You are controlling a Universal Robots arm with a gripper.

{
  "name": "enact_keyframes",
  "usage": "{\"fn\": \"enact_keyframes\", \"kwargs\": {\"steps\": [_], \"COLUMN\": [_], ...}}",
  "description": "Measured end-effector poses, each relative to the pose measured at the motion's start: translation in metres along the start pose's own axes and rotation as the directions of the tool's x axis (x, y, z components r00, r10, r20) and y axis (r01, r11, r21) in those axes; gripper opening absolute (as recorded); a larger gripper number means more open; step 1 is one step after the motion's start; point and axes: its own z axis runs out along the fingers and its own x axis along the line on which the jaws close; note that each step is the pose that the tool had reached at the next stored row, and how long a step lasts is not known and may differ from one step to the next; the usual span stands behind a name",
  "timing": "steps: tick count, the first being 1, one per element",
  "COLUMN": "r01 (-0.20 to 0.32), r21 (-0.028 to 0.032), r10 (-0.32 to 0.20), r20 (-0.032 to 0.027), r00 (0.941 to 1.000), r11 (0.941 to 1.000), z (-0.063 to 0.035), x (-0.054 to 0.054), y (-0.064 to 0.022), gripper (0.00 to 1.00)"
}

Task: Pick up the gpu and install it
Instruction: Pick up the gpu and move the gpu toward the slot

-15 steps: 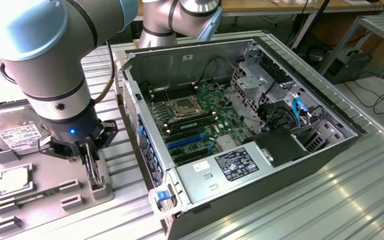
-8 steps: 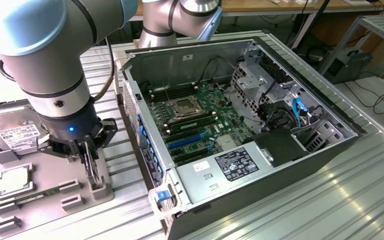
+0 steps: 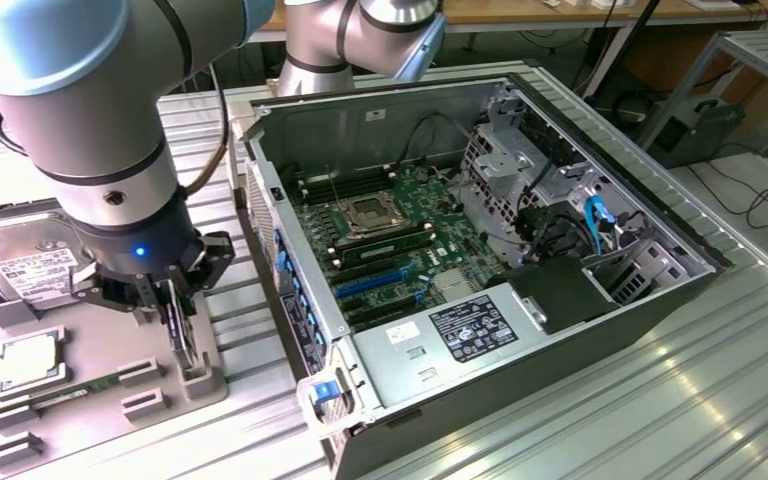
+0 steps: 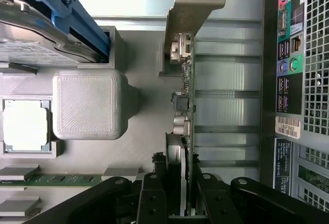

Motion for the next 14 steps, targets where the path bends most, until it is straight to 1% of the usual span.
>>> {"fn": "enact_keyframes", "kwargs": {"steps": [1,2,3,5,6,14], "r01": [0.001,0.001,0.002,0.002,0.002,0.002], "r21": [0.0178,0.0434,0.0554,0.0559,0.0585,0.0598], "r10": [-0.001,-0.001,-0.001,-0.002,-0.002,-0.002], "r20": [-0.0001,-0.0007,-0.0006,-0.0007,-0.001,-0.0009], "r00": [1.0,1.0,1.0,1.0,1.0,1.0], "r11": [0.9998,0.9991,0.9985,0.9984,0.9983,0.9982], "z": [-0.0003,-0.0006,-0.0011,-0.002,-0.004,-0.0098], "x": [0.0,0.0,-0.0001,-0.0001,-0.0001,-0.0003], "y": [0.0,0.0,0.0,0.0,0.0001,0.0003], "gripper": [0.28,0.28,0.28,0.28,0.28,0.28]}}
